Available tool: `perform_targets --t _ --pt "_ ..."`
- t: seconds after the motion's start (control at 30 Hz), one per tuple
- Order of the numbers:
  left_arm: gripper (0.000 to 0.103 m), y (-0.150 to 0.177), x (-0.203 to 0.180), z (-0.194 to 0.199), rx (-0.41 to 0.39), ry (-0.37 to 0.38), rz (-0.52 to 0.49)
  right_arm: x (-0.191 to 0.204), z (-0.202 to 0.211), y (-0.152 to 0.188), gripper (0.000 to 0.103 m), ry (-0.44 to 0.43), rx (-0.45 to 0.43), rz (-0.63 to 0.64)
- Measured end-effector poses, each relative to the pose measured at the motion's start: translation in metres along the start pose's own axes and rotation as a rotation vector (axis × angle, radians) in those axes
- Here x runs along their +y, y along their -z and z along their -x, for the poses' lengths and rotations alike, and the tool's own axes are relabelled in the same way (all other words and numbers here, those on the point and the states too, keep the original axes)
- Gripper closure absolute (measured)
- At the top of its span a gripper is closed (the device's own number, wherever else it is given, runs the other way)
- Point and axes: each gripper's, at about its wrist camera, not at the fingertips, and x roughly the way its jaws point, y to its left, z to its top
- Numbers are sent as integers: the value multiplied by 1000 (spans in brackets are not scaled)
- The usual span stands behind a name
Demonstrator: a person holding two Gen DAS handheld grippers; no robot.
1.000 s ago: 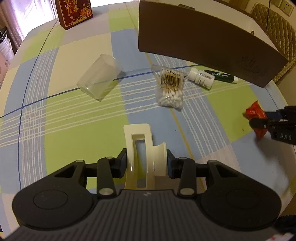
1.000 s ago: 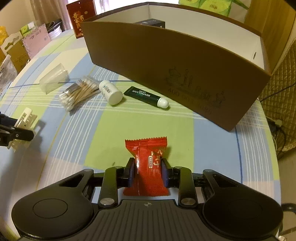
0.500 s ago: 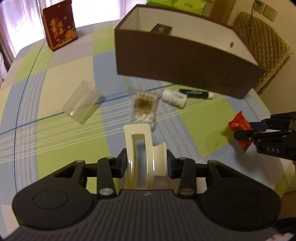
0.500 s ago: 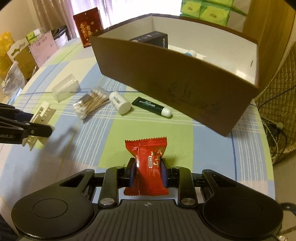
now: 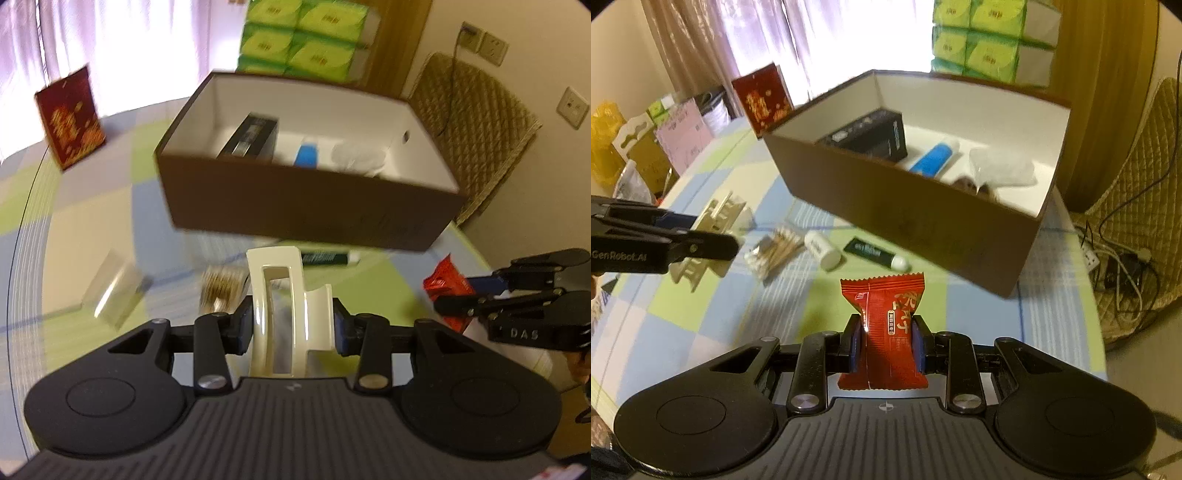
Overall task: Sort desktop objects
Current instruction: 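Lift the claw clip and candy packet and carry both over the brown box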
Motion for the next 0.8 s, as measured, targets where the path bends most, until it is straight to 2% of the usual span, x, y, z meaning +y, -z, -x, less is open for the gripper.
perform_targets --t 0.2,0.43,0.67,0.8 --pt "67 -40 -14 3 -71 26 -41 -16 16 -34 78 -13 -71 16" --pt "67 -92 -21 -6 -140 28 -74 -39 19 -82 78 16 -151 42" --pt "67 -135 -23 -27 -147 47 -90 -61 5 -122 78 55 -151 90" --pt "67 -154 -25 -47 -122 58 -100 -77 -15 -139 78 60 -96 98"
